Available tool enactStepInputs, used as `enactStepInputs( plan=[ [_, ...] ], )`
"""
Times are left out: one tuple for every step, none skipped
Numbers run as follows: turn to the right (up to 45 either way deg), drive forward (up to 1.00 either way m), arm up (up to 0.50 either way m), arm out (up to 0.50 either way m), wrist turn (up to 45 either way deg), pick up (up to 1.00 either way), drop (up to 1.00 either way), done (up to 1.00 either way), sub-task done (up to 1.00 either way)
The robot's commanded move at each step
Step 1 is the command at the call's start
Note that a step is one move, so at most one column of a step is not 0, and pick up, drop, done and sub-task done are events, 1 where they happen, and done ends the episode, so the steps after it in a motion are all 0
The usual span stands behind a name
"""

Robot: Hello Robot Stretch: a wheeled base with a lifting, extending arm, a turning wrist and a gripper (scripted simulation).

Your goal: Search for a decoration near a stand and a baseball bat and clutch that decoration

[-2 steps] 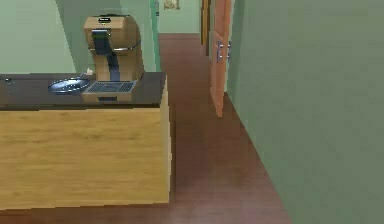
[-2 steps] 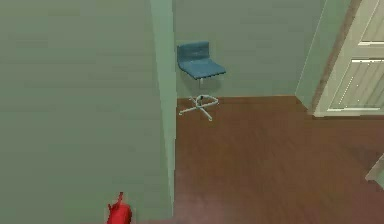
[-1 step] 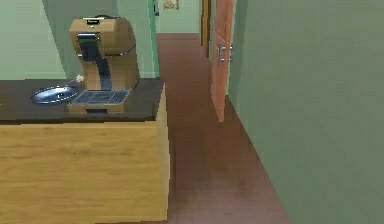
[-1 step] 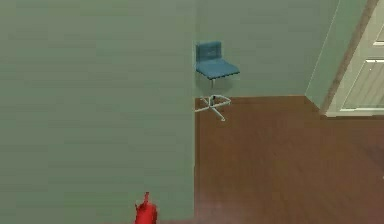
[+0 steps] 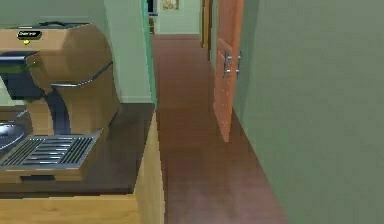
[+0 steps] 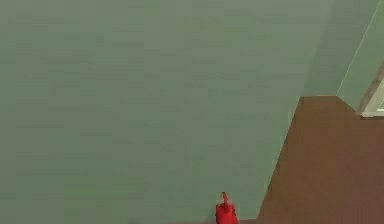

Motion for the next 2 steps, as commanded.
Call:
enactStepInputs(
  plan=[
    [39.0,0.00,0.00,0.00,0.0,0.00,0.00,0.00,0.00],
    [0.0,0.40,0.00,0.00,0.0,0.00,0.00,0.00,0.00]
  ],
)
